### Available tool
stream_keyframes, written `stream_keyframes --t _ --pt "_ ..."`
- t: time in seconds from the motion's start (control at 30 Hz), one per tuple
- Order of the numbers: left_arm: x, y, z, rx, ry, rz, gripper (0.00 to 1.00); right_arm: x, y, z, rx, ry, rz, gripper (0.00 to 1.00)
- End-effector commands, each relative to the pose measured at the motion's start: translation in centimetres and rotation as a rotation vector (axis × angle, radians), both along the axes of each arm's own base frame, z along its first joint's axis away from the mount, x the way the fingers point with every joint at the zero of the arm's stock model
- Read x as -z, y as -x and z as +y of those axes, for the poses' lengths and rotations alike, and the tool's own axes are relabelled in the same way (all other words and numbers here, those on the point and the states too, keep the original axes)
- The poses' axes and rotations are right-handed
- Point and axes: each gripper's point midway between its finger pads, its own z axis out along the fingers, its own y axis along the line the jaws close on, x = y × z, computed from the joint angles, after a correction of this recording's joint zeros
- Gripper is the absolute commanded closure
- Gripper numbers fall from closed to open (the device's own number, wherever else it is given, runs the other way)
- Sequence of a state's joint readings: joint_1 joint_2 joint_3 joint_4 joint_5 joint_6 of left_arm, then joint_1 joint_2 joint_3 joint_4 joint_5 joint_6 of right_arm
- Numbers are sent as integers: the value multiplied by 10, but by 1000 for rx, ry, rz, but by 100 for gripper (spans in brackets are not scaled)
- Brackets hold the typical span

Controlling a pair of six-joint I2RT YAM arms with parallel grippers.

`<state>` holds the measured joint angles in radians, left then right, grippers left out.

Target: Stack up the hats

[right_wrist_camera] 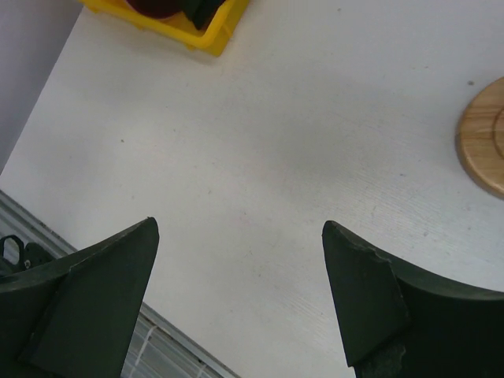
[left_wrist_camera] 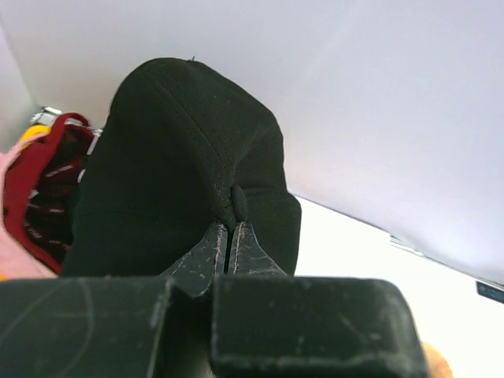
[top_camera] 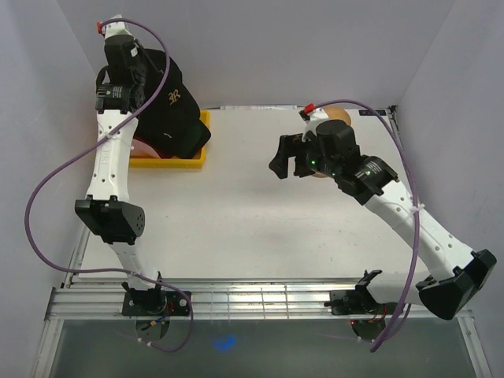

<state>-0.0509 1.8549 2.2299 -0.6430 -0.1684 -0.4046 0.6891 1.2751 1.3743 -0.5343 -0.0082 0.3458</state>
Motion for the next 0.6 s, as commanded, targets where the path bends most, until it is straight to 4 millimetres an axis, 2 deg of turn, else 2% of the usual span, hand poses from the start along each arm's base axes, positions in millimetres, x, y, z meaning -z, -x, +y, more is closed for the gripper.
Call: stream_keyframes --t 0.0,0.03,0.07,0.13,0.17,0.23,0.27,0.33,0.37,0.4,0.47,0.57 --pt "-60 32 -48 144 45 -139 100 -53 -9 -40 171 -21 -169 10" --pt "-65 35 -58 160 50 -150 100 -65 -6 -51 207 -34 -203 11" --pt "-71 43 -76 191 54 -164 100 -69 -9 -66 278 -15 -223 11" --pt "-77 49 -96 231 81 -175 100 -81 -4 -85 346 -20 -251 11" --pt "-78 55 -114 272 96 -174 100 -80 -2 -94 377 -7 -249 11" --pt "-80 62 -133 319 141 -179 100 -89 1 -115 460 -1 -277 11" --pt "-70 67 -155 373 156 -156 100 -90 3 -122 487 0 -283 11" --pt "-70 74 -178 429 186 -167 100 -96 8 -140 549 3 -307 11" --pt "-66 82 -202 479 204 -159 100 -97 10 -145 567 3 -314 11" --pt "-54 84 -216 510 212 -137 100 -99 11 -152 593 6 -324 11" --pt "-51 93 -248 578 241 -139 100 -102 17 -160 618 -3 -336 11" --pt "-45 99 -282 645 271 -141 100 -100 22 -167 636 -3 -336 11"
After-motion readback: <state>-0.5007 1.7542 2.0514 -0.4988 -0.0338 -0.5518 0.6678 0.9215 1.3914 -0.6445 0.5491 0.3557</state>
